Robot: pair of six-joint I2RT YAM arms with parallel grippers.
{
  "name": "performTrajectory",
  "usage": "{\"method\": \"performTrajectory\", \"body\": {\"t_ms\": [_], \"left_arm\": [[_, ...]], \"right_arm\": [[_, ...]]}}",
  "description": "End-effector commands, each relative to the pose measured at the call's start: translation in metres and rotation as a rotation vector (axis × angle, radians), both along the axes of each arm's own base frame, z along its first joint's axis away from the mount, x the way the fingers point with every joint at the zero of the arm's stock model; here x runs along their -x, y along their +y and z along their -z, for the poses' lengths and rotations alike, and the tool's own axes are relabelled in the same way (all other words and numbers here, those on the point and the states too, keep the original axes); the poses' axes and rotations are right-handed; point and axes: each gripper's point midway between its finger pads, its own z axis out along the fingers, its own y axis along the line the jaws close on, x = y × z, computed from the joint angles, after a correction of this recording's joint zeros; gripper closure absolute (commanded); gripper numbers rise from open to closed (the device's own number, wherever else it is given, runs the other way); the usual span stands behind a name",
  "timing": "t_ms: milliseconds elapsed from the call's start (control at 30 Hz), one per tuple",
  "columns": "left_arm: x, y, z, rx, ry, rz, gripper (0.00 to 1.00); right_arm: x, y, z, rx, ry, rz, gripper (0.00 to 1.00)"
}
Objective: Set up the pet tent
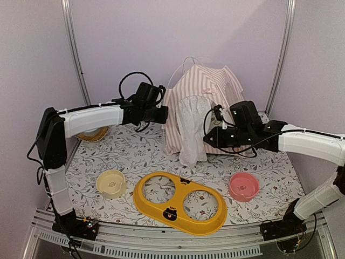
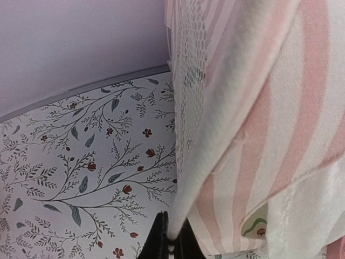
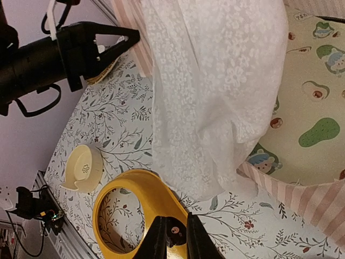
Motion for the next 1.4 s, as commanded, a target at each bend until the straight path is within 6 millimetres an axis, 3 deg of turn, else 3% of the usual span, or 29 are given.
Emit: {"method": "performTrajectory", "body": {"t_ms": [0,33,133,233,300,433,533,700,833,967,1067,1100,1200,1300,1367], "left_arm": [[-0.005,0.001,0.006,-0.021,0.007,-0.014,1.0],[-0.003,-0.004,0.003,-0.023,-0.004,0.017,1.0],[0.005,-0.018,-0.011,-0.028,-0.054,0.12,1.0],[0.007,-0.02,-0.017,-0.045,-0.069,0.155,1.0],[0.006,-0.017,-0.019,-0.056,-0.072,0.142,1.0],[0.002,-0.01,-0.022,-0.058,-0.058,0.075,1.0],[0.006,-0.005,-0.031,-0.083,-0.093,0.015,1.0],[0.016,0.0,-0.05,-0.052,-0.153,0.008,1.0],[0.029,-0.027,-0.056,-0.001,-0.169,0.144,1.0],[0.048,-0.076,-0.051,0.011,-0.167,0.312,1.0],[0.057,-0.106,-0.048,0.001,-0.172,0.379,1.0],[0.058,-0.118,-0.032,-0.011,-0.148,0.4,1.0],[0.061,-0.146,-0.023,0.013,-0.127,0.45,1.0],[0.053,-0.161,-0.018,0.021,-0.112,0.446,1.0],[0.046,-0.163,-0.014,0.013,-0.103,0.424,1.0]], "right_arm": [[0.014,-0.008,-0.042,-0.048,-0.074,-0.039,0.83],[0.015,-0.011,-0.049,-0.052,-0.088,-0.036,0.82],[0.017,-0.027,-0.07,-0.053,-0.141,0.016,0.62],[0.013,-0.044,-0.073,-0.022,-0.157,0.076,0.47],[0.01,-0.045,-0.062,0.01,-0.153,0.078,0.41],[0.012,-0.036,-0.016,0.058,-0.103,0.05,0.4],[0.01,-0.043,0.009,0.093,-0.091,0.117,0.39],[0.0,-0.077,0.012,0.126,-0.132,0.276,0.31],[-0.018,-0.122,0.019,0.176,-0.099,0.41,0.3],[-0.03,-0.168,0.026,0.198,-0.043,0.55,0.29],[-0.031,-0.176,0.019,0.188,-0.049,0.575,0.28],[-0.031,-0.175,0.015,0.177,-0.06,0.571,0.28],[-0.028,-0.174,0.002,0.157,-0.088,0.552,0.26],[-0.022,-0.167,-0.01,0.118,-0.134,0.491,0.25],[-0.017,-0.164,-0.006,0.101,-0.145,0.456,0.23]]}}
